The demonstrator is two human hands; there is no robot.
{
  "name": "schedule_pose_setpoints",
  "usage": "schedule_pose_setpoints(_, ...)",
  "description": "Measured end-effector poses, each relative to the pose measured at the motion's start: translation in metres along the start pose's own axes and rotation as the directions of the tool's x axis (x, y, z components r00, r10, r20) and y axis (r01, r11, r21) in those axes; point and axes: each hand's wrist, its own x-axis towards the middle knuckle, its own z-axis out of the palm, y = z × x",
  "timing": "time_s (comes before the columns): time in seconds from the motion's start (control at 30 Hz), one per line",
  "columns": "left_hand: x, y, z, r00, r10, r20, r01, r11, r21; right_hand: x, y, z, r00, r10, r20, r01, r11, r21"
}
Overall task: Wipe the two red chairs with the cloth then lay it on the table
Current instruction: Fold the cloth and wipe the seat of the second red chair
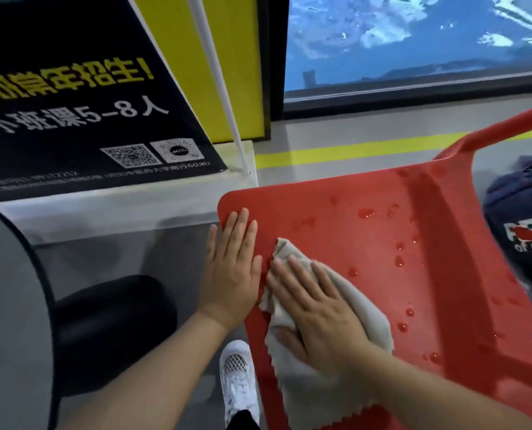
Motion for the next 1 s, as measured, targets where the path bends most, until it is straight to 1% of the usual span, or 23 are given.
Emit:
schedule_pose_setpoints(0.1, 0.003, -0.01, 0.001, 1.0, 0.01, -0.001, -0.01, 0.997, -0.073, 0.041, 0.03, -0.015, 0.998, 0.025, -0.062, -0.025, 1.0, -0.005)
schedule_pose_setpoints(0.17, 0.002, -0.013, 0.003, 0.999, 0.032, 0.002, -0.031, 0.995, -0.096, 0.074, 0.043, -0.025, 0.991, 0.096, -0.096, -0.097, 0.995, -0.005)
schedule_pose_setpoints(0.23, 0.001, -0.015, 0.004, 0.999, 0.039, 0.001, -0.039, 0.994, -0.107, 0.103, 0.048, -0.03, 0.976, 0.193, -0.1, -0.194, 0.981, 0.005)
schedule_pose_setpoints(0.3, 0.0, -0.016, 0.003, 1.0, 0.005, -0.025, -0.009, 0.987, -0.159, 0.118, 0.042, -0.028, 0.96, 0.262, -0.097, -0.262, 0.965, 0.015)
schedule_pose_setpoints(0.33, 0.0, -0.017, 0.002, 0.999, -0.027, -0.038, 0.019, 0.978, -0.209, 0.12, 0.036, -0.027, 0.961, 0.262, -0.094, -0.262, 0.965, 0.013)
schedule_pose_setpoints(0.37, -0.001, -0.018, 0.0, 0.997, -0.061, -0.044, 0.047, 0.965, -0.259, 0.117, 0.03, -0.025, 0.969, 0.232, -0.09, -0.233, 0.972, 0.0)
schedule_pose_setpoints(0.43, -0.003, -0.019, -0.004, 0.994, -0.099, -0.046, 0.078, 0.936, -0.343, 0.103, 0.018, -0.02, 0.989, 0.115, -0.092, -0.118, 0.993, -0.023)
schedule_pose_setpoints(0.5, -0.005, -0.019, -0.009, 0.995, -0.085, -0.048, 0.06, 0.921, -0.385, 0.085, 0.007, -0.016, 0.995, 0.011, -0.095, -0.012, 1.0, -0.013)
schedule_pose_setpoints(0.6, -0.006, -0.022, -0.016, 0.997, -0.07, -0.033, 0.052, 0.916, -0.398, 0.057, -0.007, -0.01, 0.996, -0.081, -0.045, 0.081, 0.997, -0.01)
schedule_pose_setpoints(0.63, -0.006, -0.023, -0.018, 0.997, -0.067, -0.03, 0.05, 0.917, -0.397, 0.046, -0.012, -0.008, 0.993, -0.119, -0.006, 0.119, 0.993, -0.008)
schedule_pose_setpoints(0.73, -0.004, -0.028, -0.026, 0.998, -0.049, -0.026, 0.036, 0.923, -0.383, 0.007, -0.024, 0.002, 0.955, -0.287, 0.075, 0.287, 0.958, 0.006)
schedule_pose_setpoints(0.8, -0.002, -0.03, -0.03, 0.999, -0.04, -0.02, 0.031, 0.937, -0.347, -0.007, -0.023, 0.003, 0.94, -0.318, 0.122, 0.319, 0.948, 0.012)
schedule_pose_setpoints(0.87, 0.0, -0.034, -0.032, 0.999, -0.032, -0.016, 0.025, 0.955, -0.296, 0.006, -0.014, 0.0, 0.951, -0.303, 0.067, 0.302, 0.953, 0.028)
schedule_pose_setpoints(0.9, 0.001, -0.035, -0.032, 1.0, -0.025, -0.017, 0.019, 0.961, -0.274, 0.021, -0.01, -0.005, 0.965, -0.263, 0.027, 0.261, 0.964, 0.055)
schedule_pose_setpoints(0.97, 0.005, -0.034, -0.033, 1.0, -0.012, -0.011, 0.009, 0.97, -0.245, 0.06, -0.002, -0.016, 0.992, -0.109, -0.066, 0.114, 0.99, 0.079)
schedule_pose_setpoints(1.0, 0.007, -0.031, -0.032, 1.0, -0.015, -0.007, 0.013, 0.973, -0.232, 0.079, 0.002, -0.021, 0.993, -0.041, -0.108, 0.048, 0.997, 0.058)
